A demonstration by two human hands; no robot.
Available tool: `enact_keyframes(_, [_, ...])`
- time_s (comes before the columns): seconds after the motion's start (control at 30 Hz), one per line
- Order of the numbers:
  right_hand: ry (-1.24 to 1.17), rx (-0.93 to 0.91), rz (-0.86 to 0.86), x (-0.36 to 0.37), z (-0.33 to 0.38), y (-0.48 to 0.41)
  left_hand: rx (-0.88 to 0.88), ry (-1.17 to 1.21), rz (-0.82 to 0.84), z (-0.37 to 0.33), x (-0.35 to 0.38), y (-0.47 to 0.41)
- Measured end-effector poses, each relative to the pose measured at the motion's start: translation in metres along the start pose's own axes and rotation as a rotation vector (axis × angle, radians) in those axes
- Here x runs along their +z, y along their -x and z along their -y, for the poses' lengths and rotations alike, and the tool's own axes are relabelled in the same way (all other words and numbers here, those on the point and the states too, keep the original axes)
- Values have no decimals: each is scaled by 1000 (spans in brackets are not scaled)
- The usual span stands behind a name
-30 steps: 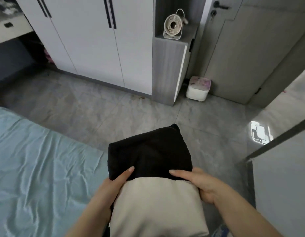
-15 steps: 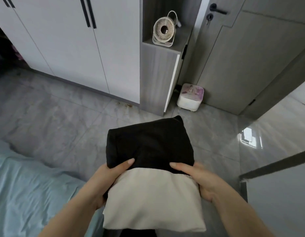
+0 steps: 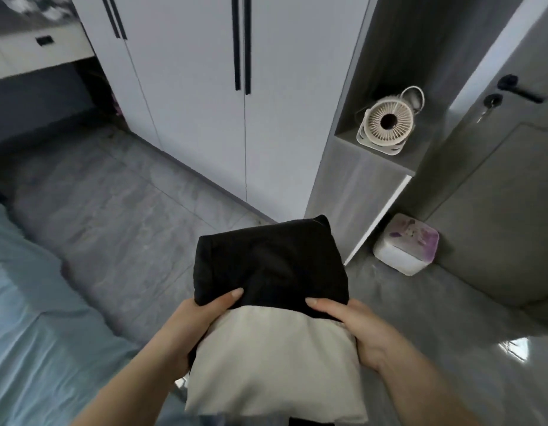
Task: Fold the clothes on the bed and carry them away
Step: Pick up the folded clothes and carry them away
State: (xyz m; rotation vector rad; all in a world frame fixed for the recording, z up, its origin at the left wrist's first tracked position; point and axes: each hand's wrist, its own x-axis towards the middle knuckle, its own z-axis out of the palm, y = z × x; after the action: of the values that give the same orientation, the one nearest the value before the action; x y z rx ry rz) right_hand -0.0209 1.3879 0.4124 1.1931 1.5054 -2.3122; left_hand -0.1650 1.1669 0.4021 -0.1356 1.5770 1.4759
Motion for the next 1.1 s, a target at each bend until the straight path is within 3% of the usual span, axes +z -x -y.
enact_keyframes(0.33, [310, 133, 384, 61, 154, -174, 39, 320, -327, -80, -28, -85])
enact_keyframes(0.57, [501, 255, 552, 148, 206, -271, 56, 509, -528, -118, -78, -118])
enact_keyframes(1.1, [631, 235, 585, 452, 309, -454, 115, 621, -584, -277, -358, -219])
